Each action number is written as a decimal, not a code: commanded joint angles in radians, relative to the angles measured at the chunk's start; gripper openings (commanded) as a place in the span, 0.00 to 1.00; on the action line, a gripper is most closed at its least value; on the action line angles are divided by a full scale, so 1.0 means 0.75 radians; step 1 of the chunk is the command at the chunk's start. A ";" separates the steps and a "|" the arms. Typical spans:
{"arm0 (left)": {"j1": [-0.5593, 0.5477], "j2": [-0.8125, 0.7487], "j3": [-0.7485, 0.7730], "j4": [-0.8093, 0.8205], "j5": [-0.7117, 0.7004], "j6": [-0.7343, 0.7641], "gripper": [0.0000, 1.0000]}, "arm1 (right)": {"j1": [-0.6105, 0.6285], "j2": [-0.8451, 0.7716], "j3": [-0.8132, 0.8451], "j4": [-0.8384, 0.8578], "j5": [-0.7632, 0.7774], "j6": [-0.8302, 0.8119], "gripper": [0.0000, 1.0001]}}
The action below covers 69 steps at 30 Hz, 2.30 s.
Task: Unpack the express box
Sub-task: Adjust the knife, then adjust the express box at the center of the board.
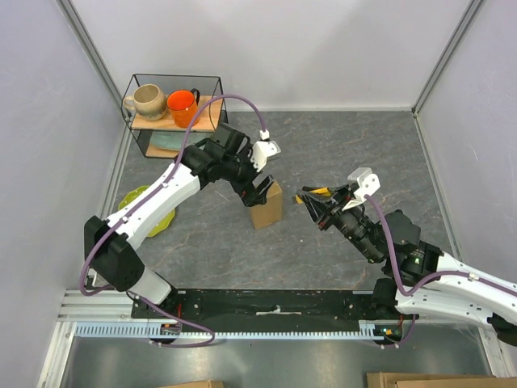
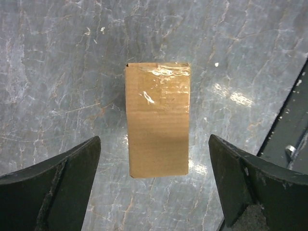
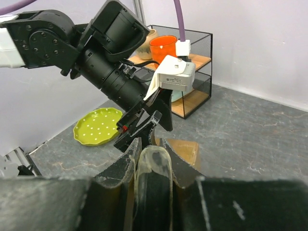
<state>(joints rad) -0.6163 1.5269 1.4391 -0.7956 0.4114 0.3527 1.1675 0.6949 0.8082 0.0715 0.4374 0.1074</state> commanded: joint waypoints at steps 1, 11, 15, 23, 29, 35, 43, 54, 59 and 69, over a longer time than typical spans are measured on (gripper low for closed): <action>-0.035 -0.060 -0.055 0.165 -0.182 0.033 0.99 | -0.004 -0.035 -0.020 -0.024 0.057 -0.008 0.00; -0.078 -0.068 -0.148 0.286 -0.225 0.082 0.99 | -0.004 -0.047 -0.045 -0.028 0.053 0.012 0.00; -0.078 -0.023 -0.168 0.292 -0.205 0.121 0.99 | -0.002 -0.059 -0.059 -0.018 0.067 0.014 0.00; -0.072 0.044 -0.197 0.286 -0.125 0.192 0.99 | -0.002 -0.063 -0.081 -0.007 0.090 -0.008 0.00; -0.044 0.122 -0.154 0.245 -0.078 0.213 0.84 | -0.002 -0.057 -0.104 0.017 0.110 -0.029 0.00; 0.059 0.218 -0.088 0.187 0.085 0.184 0.21 | -0.002 0.006 -0.175 0.115 0.196 -0.063 0.00; 0.216 0.383 0.048 -0.027 0.410 0.260 0.15 | -0.004 0.267 -0.311 0.634 0.309 -0.267 0.00; 0.280 0.558 0.135 -0.277 0.625 0.452 0.15 | -0.070 0.634 -0.292 1.111 0.278 -0.411 0.00; 0.278 0.552 0.112 -0.291 0.630 0.471 0.15 | -0.109 0.742 -0.298 1.283 0.245 -0.442 0.00; 0.278 0.502 0.073 -0.187 0.554 0.364 0.13 | -0.119 0.861 -0.290 1.361 0.188 -0.387 0.00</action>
<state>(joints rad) -0.4015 1.9175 1.5276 -0.9825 0.9005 0.6296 1.0813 1.3350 0.5789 1.0023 0.6071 -0.2050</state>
